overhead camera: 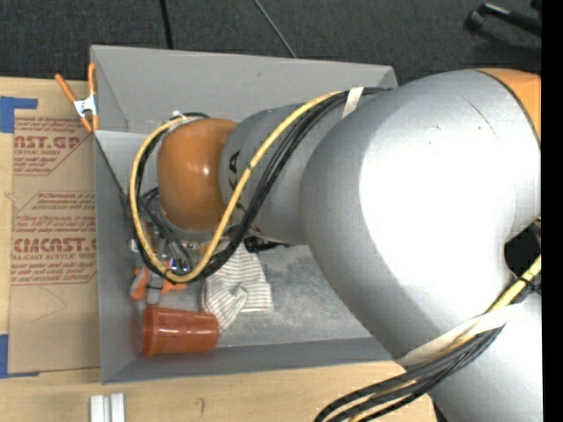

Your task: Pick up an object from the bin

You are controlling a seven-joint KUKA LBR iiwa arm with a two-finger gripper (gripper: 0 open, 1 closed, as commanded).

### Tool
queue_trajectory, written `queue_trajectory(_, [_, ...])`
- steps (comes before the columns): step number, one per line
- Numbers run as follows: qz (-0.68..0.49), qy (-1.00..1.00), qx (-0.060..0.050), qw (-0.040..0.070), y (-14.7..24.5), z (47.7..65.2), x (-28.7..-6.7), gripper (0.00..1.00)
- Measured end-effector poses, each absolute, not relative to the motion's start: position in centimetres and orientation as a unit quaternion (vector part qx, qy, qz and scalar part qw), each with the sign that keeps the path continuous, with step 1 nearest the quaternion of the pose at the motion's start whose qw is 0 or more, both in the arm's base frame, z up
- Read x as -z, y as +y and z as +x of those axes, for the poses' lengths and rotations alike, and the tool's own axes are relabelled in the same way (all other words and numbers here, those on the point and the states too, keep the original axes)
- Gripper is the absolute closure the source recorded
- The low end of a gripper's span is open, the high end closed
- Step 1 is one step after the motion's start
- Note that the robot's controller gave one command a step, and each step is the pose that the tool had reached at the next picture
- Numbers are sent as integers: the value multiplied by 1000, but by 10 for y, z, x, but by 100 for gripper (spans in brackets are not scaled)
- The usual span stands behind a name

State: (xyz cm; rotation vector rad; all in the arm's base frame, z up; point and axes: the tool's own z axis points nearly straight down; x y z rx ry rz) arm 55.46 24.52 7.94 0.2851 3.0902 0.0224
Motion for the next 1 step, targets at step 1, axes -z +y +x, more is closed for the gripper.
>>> queue_trajectory(1, [192,981,-8,10,240,546,-78,100])
